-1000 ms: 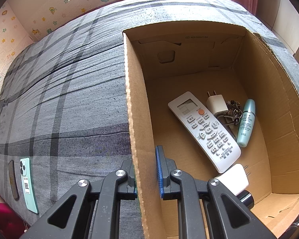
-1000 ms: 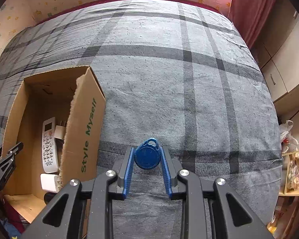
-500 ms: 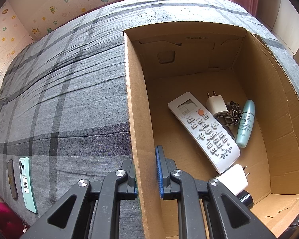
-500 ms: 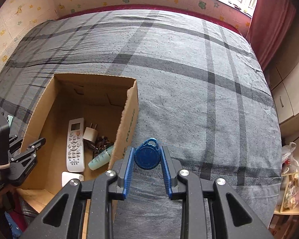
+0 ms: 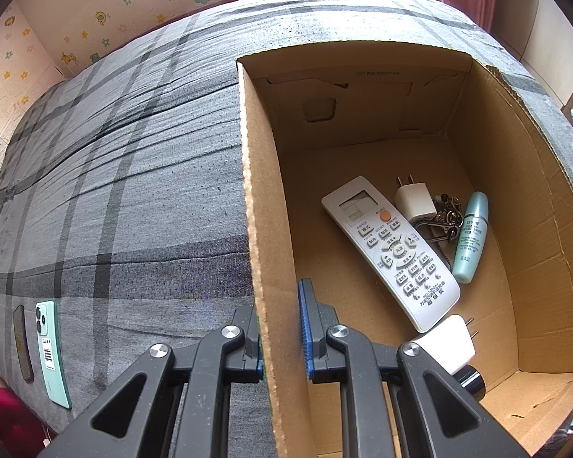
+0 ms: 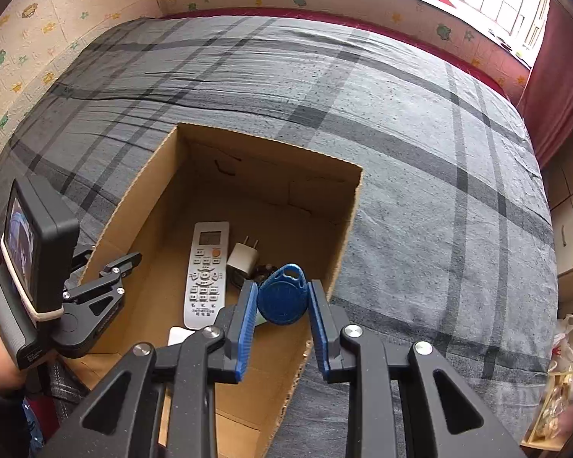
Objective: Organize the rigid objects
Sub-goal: 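Lift the blue key fob with the right tool over the box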
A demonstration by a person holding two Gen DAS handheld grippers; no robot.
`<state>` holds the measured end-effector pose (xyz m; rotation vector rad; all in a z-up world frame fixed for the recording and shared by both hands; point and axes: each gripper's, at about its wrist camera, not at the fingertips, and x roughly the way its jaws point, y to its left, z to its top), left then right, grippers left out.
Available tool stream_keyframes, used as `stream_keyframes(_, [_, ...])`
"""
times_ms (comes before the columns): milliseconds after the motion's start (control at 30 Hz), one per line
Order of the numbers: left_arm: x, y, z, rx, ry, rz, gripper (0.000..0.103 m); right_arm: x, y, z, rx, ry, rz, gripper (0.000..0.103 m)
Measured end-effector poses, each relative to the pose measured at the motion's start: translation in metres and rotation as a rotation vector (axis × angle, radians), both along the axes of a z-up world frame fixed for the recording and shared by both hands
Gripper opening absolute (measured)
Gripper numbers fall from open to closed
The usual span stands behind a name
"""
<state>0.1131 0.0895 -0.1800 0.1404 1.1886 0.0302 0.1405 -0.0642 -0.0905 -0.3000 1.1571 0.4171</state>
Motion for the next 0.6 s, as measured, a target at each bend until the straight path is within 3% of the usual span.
stream_keyframes(600, [-0.001, 0.003, -0.001, -0.004, -0.001, -0.001, 0.015, -0.013, 0.049, -0.067, -0.015, 0.118, 0.062, 0.028])
